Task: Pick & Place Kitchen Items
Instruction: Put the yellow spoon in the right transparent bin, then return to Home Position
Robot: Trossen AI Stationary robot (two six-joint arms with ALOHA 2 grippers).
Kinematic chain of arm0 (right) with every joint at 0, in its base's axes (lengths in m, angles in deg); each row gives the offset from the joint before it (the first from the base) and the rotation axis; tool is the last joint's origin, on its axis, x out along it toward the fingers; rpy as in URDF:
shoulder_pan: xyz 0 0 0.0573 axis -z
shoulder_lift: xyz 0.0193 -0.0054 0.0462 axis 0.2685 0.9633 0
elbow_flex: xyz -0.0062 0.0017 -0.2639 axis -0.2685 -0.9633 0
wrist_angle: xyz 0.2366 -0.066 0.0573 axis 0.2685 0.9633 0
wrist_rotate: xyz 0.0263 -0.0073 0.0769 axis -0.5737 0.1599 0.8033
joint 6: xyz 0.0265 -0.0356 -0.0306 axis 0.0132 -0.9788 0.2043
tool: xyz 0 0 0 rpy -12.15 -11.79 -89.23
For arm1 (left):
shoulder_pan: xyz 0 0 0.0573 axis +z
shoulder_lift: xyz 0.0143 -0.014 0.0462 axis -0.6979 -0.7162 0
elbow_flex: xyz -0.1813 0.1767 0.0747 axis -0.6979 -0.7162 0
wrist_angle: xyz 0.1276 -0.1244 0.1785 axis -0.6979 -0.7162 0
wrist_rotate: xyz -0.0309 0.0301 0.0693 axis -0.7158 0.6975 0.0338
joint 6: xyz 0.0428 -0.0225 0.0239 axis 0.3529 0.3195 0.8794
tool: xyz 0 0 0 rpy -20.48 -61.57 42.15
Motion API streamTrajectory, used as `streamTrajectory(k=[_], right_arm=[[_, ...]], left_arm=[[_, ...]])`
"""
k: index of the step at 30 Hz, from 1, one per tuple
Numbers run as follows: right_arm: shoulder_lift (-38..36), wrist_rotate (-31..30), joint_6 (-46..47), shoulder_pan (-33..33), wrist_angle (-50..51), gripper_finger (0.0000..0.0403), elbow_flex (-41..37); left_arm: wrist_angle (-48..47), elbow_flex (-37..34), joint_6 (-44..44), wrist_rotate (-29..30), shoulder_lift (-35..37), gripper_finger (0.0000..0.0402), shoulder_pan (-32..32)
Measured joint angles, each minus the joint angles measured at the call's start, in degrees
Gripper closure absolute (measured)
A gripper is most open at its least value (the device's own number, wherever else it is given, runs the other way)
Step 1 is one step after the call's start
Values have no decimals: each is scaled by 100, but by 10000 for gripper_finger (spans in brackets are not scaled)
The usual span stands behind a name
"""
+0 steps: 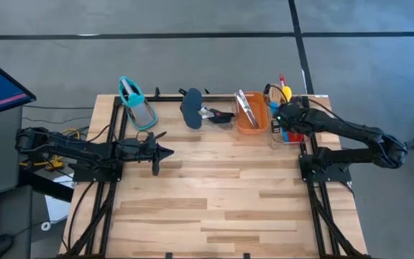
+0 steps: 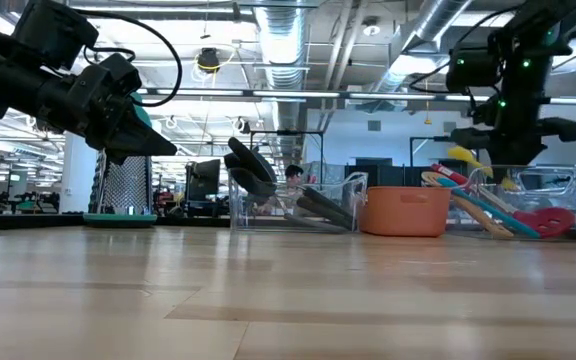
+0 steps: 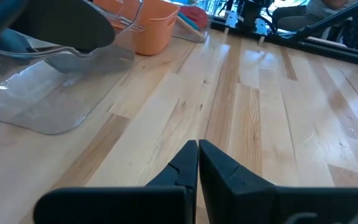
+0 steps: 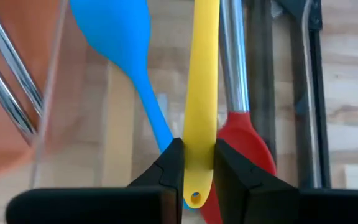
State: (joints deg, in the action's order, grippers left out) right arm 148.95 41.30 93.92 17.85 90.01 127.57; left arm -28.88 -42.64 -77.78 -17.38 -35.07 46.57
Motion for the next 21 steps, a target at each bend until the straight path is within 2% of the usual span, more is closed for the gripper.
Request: streamTrajectory(k=[2,4,10,13,17,21], right_arm=[[0,35,-78,98,-175,355,7],[0,220,-112,136,-171,332,81],[-2,914,-450,199,292,178,756],[-7,927,-490,197,753,128,1137],[-25,1159,-507,164,1132,115,1510],[-110,1802,-904,-52,1237,151,1700]], left_arm=[[0,0,2,0,0,400,0],[0,0,2,0,0,400,0],[2,0,2,-2,0,400,0],[2,0,4,-4,-1,400,1],[2,0,4,-4,-2,400,1],[2,0,7,-7,0,400,2]])
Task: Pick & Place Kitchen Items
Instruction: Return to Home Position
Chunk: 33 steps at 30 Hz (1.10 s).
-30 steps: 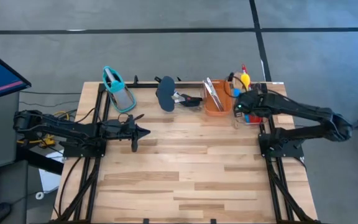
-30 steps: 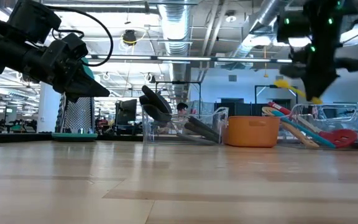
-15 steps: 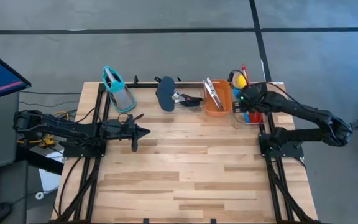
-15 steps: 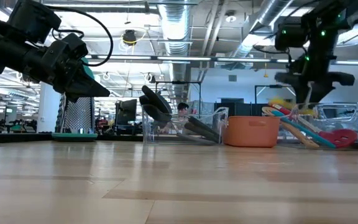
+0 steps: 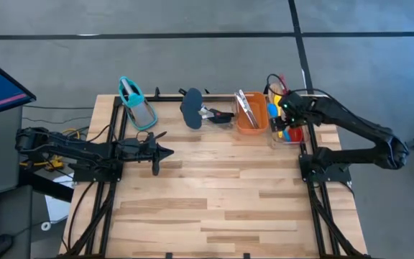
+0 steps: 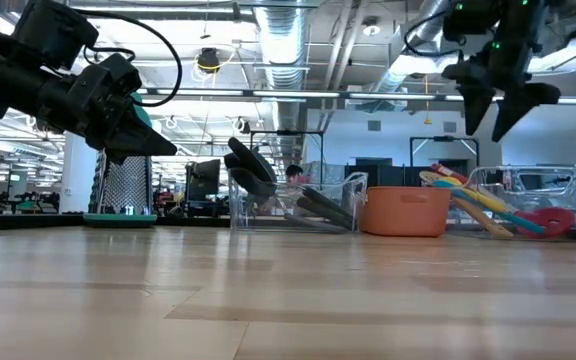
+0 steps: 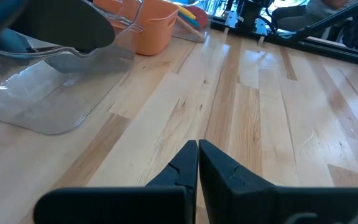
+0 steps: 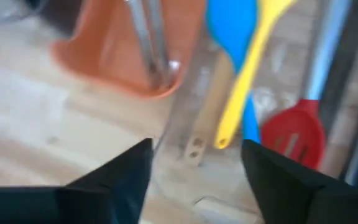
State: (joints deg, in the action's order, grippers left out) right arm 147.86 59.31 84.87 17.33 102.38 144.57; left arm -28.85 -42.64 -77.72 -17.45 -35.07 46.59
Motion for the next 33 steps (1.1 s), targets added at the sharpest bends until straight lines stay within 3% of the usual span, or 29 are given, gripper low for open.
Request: streamTrajectory(k=[4,8,10,16,21,28,33], right_arm=[[-138,215,-349,-381,-98,232,12],[-305,143,-695,-819,-384,349,10],[-427,-53,-958,-1086,-683,388,10],[-955,-585,-1877,-2136,-2248,399,-250],[-1416,-596,-2465,-2898,-3201,401,-580],[-1957,-946,-2903,-3713,-3735,402,-969],[-2342,-1478,-2832,-4055,-3753,402,-1250]], left_arm=[[6,-3,0,-11,23,400,-1],[10,-7,5,-22,101,400,-1],[48,-7,107,-22,173,400,-2],[47,-7,197,-146,608,400,-189],[57,-7,440,-153,1095,400,-534],[-87,34,674,298,1587,400,-798],[-1197,683,800,435,1625,400,-693]])
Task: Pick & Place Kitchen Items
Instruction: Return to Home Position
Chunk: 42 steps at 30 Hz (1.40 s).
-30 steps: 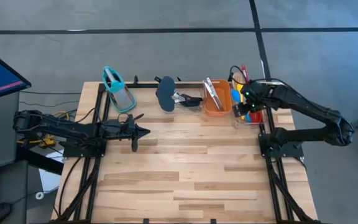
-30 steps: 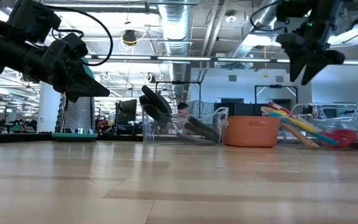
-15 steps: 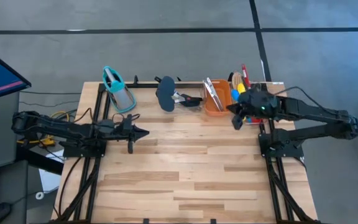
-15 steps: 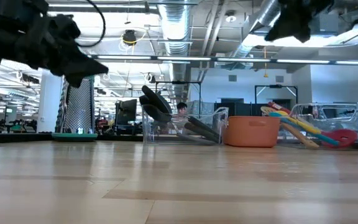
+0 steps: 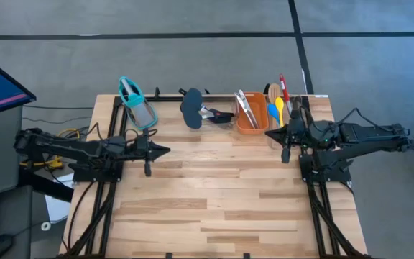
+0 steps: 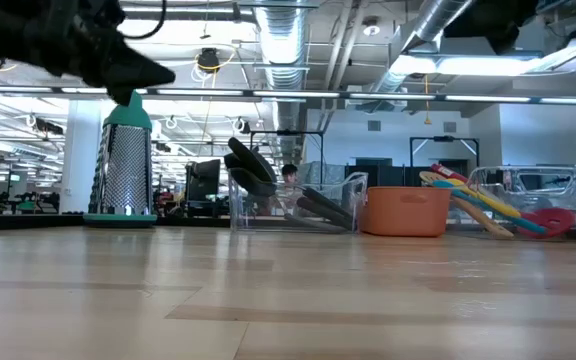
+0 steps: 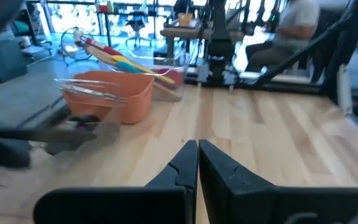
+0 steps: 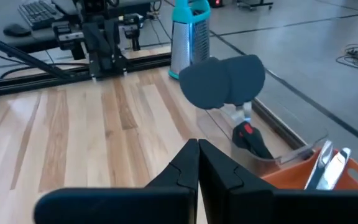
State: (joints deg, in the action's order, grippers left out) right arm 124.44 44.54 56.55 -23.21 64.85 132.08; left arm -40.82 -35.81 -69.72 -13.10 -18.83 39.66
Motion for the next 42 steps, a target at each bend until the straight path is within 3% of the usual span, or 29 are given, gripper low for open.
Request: streamTrajectory(k=[5,10,17,24,35,42], right_arm=[[-414,-288,13,-298,-259,402,-417],[-771,-343,-114,-525,-665,403,-907],[-1248,-555,-108,-768,-769,403,-1264],[-1720,-618,-336,-931,-773,403,-1265],[-2135,-619,-523,-929,-754,403,-1265],[-2343,-486,-560,-944,-549,403,-1273]], left_arm=[[-726,764,767,-168,-40,400,358],[-733,1161,1255,-1228,-36,400,1220],[-1189,1227,1019,-2424,368,400,2370],[-2163,1216,778,-2479,1498,400,2501],[-2268,676,404,-2479,3413,400,2333],[-2352,674,394,-2479,3514,400,2333]])
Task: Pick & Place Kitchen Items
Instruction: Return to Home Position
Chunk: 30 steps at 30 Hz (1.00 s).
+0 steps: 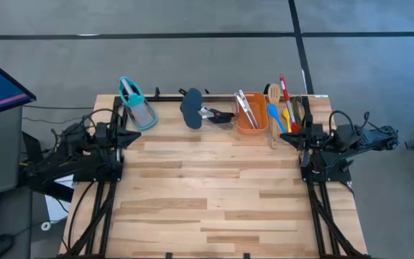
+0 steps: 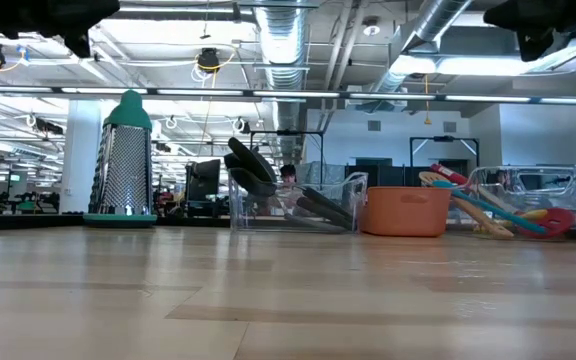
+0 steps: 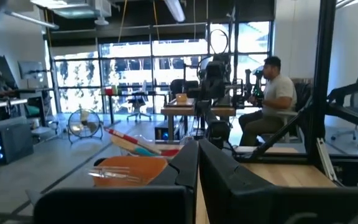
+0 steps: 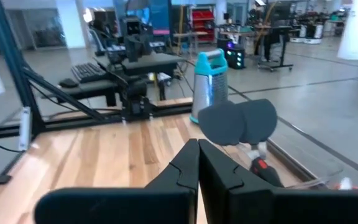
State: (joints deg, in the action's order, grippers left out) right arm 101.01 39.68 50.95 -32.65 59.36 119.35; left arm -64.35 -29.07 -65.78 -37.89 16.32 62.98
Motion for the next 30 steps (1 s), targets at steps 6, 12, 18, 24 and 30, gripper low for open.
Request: streamTrajectory(k=[6,12,18,24,30], right_arm=[[-731,153,22,-138,-215,403,-478],[-1214,330,59,-240,-556,403,-1052],[-1217,170,-88,-241,-930,403,-1266],[-1219,185,-259,-243,-1490,403,-1632],[-1220,191,-36,-242,-1844,403,-2262]], left_arm=[[-52,-2,-14,-45,8,400,0],[-40,-2,-14,-52,8,400,0],[-40,-2,-33,-651,8,400,0],[-23,-220,-169,-691,11,400,0],[20,-632,-274,-688,13,400,0]])
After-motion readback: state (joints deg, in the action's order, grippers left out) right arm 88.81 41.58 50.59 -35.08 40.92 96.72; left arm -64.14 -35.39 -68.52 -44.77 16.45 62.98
